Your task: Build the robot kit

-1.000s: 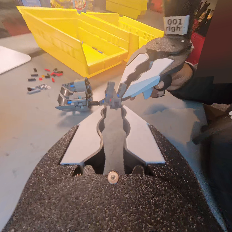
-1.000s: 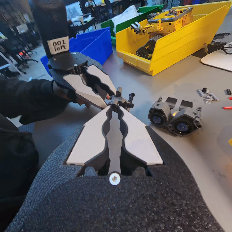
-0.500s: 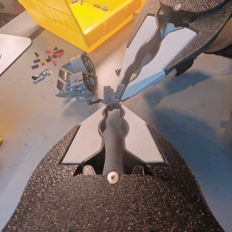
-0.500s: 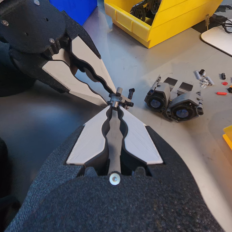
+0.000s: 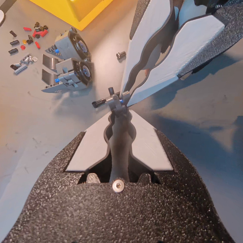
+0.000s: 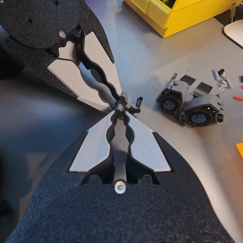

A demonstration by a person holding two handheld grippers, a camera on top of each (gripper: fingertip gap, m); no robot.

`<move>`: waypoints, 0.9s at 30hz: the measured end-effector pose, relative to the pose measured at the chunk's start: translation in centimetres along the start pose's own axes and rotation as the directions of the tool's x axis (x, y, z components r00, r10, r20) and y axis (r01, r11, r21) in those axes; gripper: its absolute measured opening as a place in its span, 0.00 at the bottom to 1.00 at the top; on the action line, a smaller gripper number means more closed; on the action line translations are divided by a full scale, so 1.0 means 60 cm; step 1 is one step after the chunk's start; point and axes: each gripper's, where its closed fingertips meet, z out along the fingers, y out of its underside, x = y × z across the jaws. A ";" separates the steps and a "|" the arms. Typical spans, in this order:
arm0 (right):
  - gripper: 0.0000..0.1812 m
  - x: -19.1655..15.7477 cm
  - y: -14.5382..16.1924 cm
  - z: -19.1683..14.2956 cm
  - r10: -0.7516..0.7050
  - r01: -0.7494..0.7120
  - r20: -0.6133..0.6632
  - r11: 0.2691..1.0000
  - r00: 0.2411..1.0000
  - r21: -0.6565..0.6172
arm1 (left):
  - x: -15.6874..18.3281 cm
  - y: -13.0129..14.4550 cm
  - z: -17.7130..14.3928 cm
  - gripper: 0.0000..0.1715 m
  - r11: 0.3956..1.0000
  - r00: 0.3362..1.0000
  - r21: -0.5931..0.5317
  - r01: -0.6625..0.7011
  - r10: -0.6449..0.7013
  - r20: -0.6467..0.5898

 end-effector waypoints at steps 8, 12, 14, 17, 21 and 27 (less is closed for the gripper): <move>0.03 0.009 -0.006 -0.005 0.235 -0.246 0.167 0.968 0.958 0.050 | -0.003 -0.011 -0.002 0.09 0.999 0.999 0.020 -0.038 0.038 0.022; 0.03 0.012 -0.010 -0.006 0.318 -0.338 0.244 0.940 0.916 0.045 | -0.005 -0.014 -0.004 0.09 0.997 0.997 0.029 -0.067 0.066 0.029; 0.03 0.011 -0.011 -0.006 0.346 -0.372 0.282 0.927 0.895 0.041 | -0.005 -0.015 -0.006 0.09 0.996 0.996 0.039 -0.081 0.080 0.026; 0.03 0.011 -0.014 -0.008 0.412 -0.451 0.369 0.892 0.833 0.021 | -0.004 -0.018 -0.008 0.09 0.994 0.996 0.058 -0.091 0.091 0.016; 0.03 0.007 -0.016 -0.010 0.421 -0.465 0.422 0.885 0.803 0.001 | 0.000 -0.018 -0.013 0.10 0.991 0.994 0.083 -0.103 0.105 -0.014; 0.04 -0.019 -0.016 -0.020 0.373 -0.421 0.522 0.907 0.767 -0.029 | 0.023 -0.017 -0.029 0.10 0.987 0.980 0.145 -0.071 0.096 -0.176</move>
